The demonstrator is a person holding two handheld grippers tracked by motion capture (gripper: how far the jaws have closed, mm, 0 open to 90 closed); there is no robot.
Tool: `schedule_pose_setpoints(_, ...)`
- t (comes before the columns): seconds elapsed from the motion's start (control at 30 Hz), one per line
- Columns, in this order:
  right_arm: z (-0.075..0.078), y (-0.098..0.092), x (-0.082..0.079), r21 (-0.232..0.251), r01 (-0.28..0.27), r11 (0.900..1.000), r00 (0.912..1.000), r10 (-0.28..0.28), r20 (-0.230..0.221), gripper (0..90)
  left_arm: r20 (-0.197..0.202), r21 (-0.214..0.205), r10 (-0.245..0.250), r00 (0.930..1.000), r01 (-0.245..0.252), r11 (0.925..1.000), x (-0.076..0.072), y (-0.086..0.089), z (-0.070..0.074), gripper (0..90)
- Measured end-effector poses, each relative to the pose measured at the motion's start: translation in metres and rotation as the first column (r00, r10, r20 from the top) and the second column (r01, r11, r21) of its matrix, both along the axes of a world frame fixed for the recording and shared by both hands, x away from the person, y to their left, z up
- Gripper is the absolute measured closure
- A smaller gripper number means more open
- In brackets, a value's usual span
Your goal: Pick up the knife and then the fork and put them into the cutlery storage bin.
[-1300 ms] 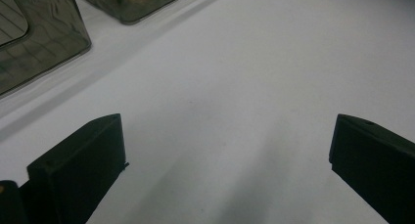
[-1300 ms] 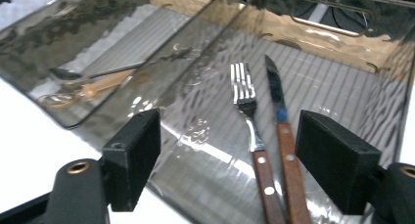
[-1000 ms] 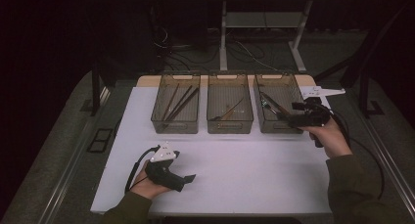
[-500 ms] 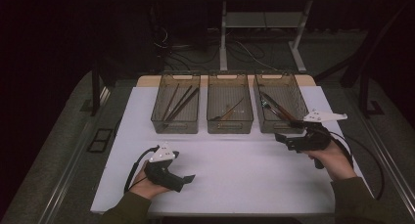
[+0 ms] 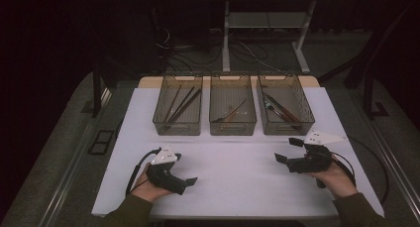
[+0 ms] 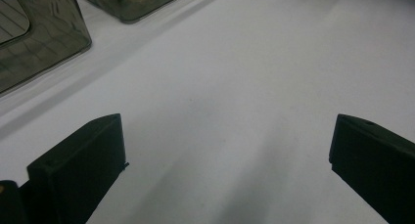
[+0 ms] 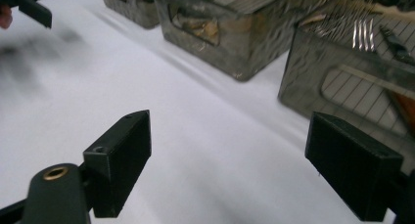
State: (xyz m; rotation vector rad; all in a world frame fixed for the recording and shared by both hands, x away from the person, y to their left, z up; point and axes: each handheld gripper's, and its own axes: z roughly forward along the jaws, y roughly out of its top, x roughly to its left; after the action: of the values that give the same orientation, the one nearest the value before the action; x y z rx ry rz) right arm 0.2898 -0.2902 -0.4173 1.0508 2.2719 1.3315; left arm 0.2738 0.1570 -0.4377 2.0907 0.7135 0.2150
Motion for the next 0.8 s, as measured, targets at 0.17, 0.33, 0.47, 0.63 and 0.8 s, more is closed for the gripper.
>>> schedule_pose_setpoints(0.17,-0.011,0.0,-0.012,-0.003,-0.008,1.0,0.9999,0.008,-0.011,16.8,0.001,-0.002,-0.001,1.0,0.001,1.0,0.0,0.0,0.0,0.0)
schedule_pose_setpoints(0.33,-0.017,-0.001,-0.021,0.003,-0.014,0.9999,0.9998,0.014,-0.015,16.8,0.005,-0.004,-0.002,1.0,0.002,1.0,-0.001,0.0,0.001,0.0)
schedule_pose_setpoints(0.47,-0.021,-0.001,-0.026,0.01,-0.021,0.9997,0.9994,0.021,-0.026,16.7,0.005,-0.004,-0.001,1.0,0.001,1.0,0.0,0.0,0.001,0.0)
schedule_pose_setpoints(0.63,-0.026,0.0,-0.026,0.007,-0.028,0.9996,0.9987,0.029,-0.041,16.8,0.009,-0.007,0.0,1.0,0.0,1.0,-0.001,0.001,0.001,0.0)
schedule_pose_setpoints(0.8,-0.031,0.001,-0.028,-0.012,-0.043,0.999,0.9973,0.042,-0.06,16.7,0.008,-0.007,0.001,1.0,-0.001,1.0,0.0,0.001,0.001,0.0)
